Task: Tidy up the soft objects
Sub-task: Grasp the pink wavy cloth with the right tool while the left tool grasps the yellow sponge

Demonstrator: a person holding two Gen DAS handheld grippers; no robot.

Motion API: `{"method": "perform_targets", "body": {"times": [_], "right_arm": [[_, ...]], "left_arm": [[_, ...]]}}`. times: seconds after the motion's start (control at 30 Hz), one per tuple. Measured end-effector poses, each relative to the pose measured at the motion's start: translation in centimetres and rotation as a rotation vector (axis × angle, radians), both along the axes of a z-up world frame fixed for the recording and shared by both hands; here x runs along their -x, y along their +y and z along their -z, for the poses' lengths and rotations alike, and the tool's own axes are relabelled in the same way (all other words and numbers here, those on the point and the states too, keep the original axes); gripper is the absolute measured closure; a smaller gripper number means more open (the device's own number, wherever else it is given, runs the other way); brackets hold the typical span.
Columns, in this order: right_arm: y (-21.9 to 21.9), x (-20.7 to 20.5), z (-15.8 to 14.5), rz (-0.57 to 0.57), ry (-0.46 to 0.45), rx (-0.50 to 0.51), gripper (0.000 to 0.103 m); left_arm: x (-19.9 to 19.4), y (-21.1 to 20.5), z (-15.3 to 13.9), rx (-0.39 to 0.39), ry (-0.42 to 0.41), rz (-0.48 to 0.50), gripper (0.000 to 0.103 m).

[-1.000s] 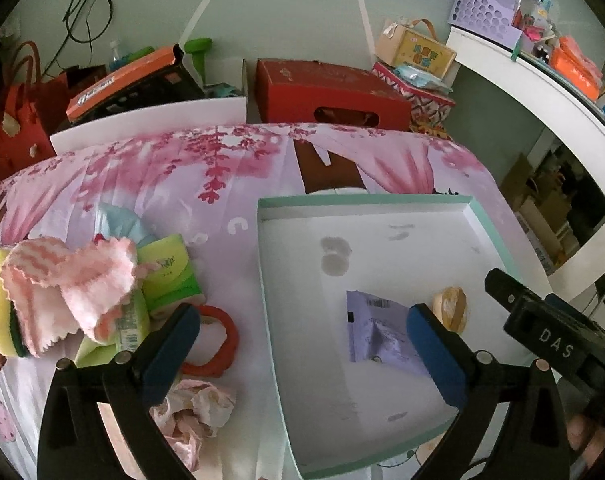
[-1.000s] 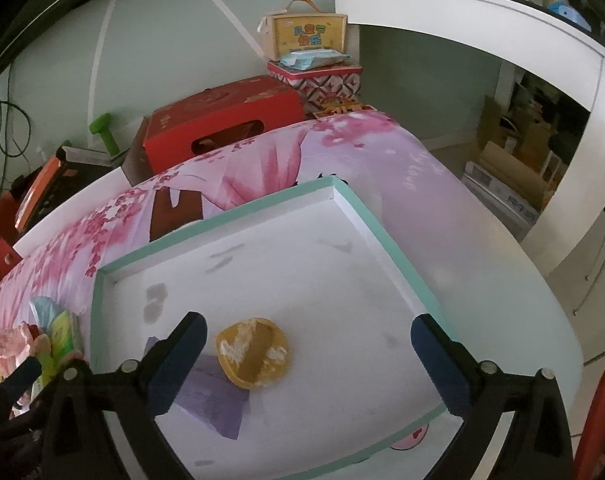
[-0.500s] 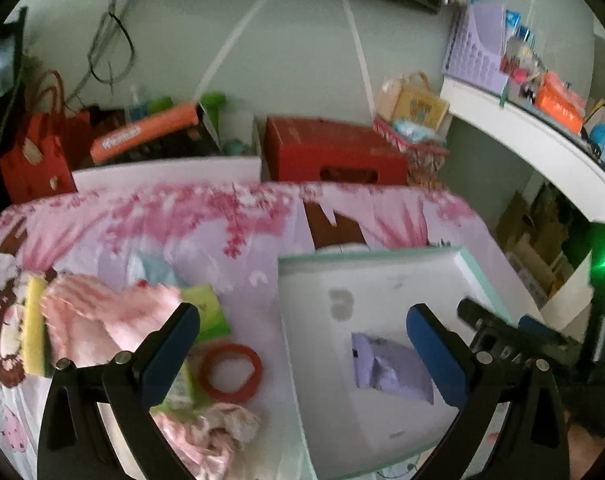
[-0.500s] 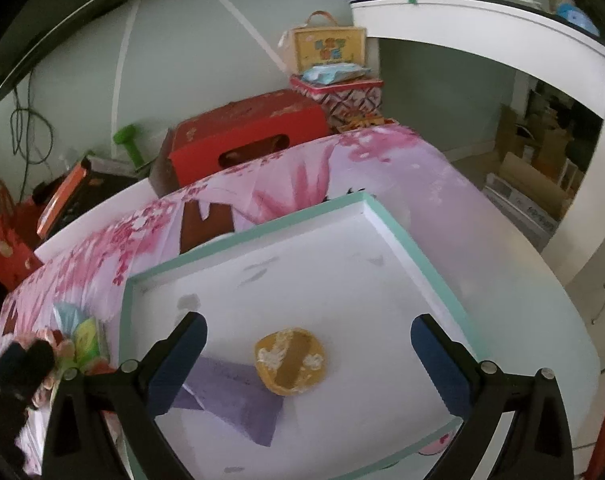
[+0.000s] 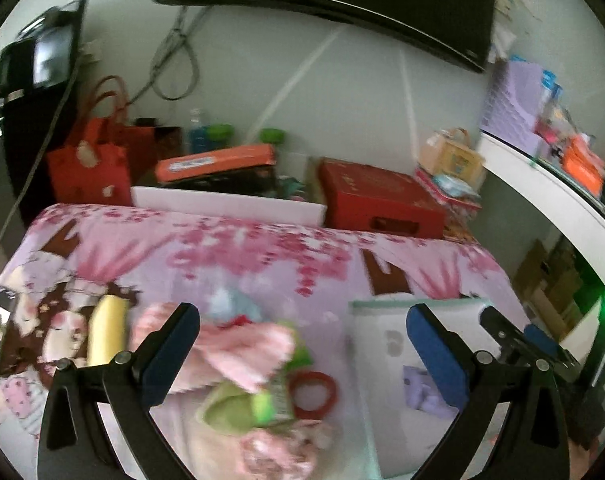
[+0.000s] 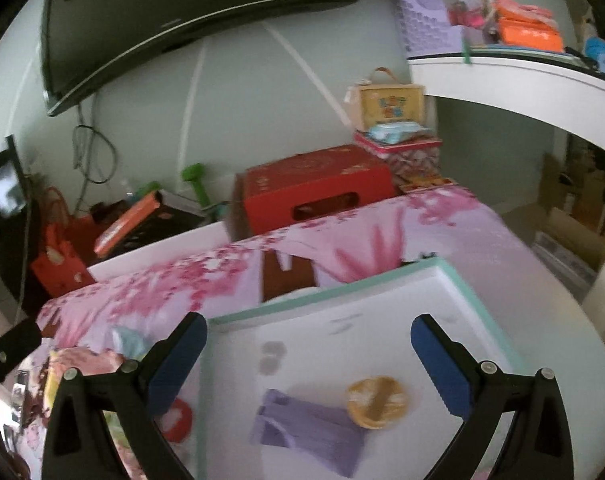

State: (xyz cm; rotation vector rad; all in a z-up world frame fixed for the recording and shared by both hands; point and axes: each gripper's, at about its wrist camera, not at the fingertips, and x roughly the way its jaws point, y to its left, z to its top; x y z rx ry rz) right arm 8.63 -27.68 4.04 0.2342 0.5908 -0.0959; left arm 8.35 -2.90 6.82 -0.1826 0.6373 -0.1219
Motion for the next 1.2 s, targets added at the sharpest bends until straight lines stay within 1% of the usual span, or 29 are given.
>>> {"method": "perform_targets", "body": {"times": [0.1, 0.2, 0.37, 0.47, 0.7, 0.77, 0.93, 1.03, 1.1, 1.17, 1.2], "right_arm": [[1.9, -0.5, 0.1, -0.072, -0.007, -0.015, 0.0], [4.4, -1.0, 0.4, -0.17, 0.001, -0.048, 0.0], [9.1, -1.4, 0.7, -0.285, 0.018, -0.002, 0.0], [11.1, -1.5, 1.4, -0.343, 0.036, 0.011, 0.0], [15.0, -1.8, 2.7, -0.443, 0.076, 0.05, 0.001], [16.3, -1.9, 3.2, -0.474, 0.088, 0.07, 0.006], [19.4, -2.1, 4.6, -0.544, 0.122, 0.137, 0.015], [20.6, -2.2, 5.4, -0.566, 0.142, 0.174, 0.02], [21.0, -2.5, 5.9, -0.571, 0.155, 0.185, 0.025], [21.4, -2.7, 6.3, -0.575, 0.166, 0.197, 0.036], [21.5, -2.8, 6.5, -0.576, 0.172, 0.202, 0.039]], "left_arm": [[-0.2, 2.3, -0.1, -0.016, 0.02, -0.053, 0.0], [-0.4, 5.0, 0.2, -0.02, 0.065, -0.119, 0.0], [-0.8, 9.6, 1.8, 0.06, 0.163, -0.198, 0.0], [-0.8, 11.3, 2.9, 0.07, 0.203, -0.246, 0.0], [-1.7, 16.1, 6.4, 0.19, 0.318, -0.359, 0.001], [-1.9, 16.9, 7.2, 0.223, 0.343, -0.379, 0.0], [-2.5, 18.3, 8.9, 0.274, 0.391, -0.407, 0.0], [-2.9, 19.0, 10.1, 0.318, 0.424, -0.418, 0.0], [-3.2, 19.3, 10.8, 0.335, 0.442, -0.423, 0.001], [-3.5, 19.4, 11.6, 0.349, 0.462, -0.429, 0.001], [-3.6, 19.5, 11.9, 0.357, 0.472, -0.428, 0.001]]}}
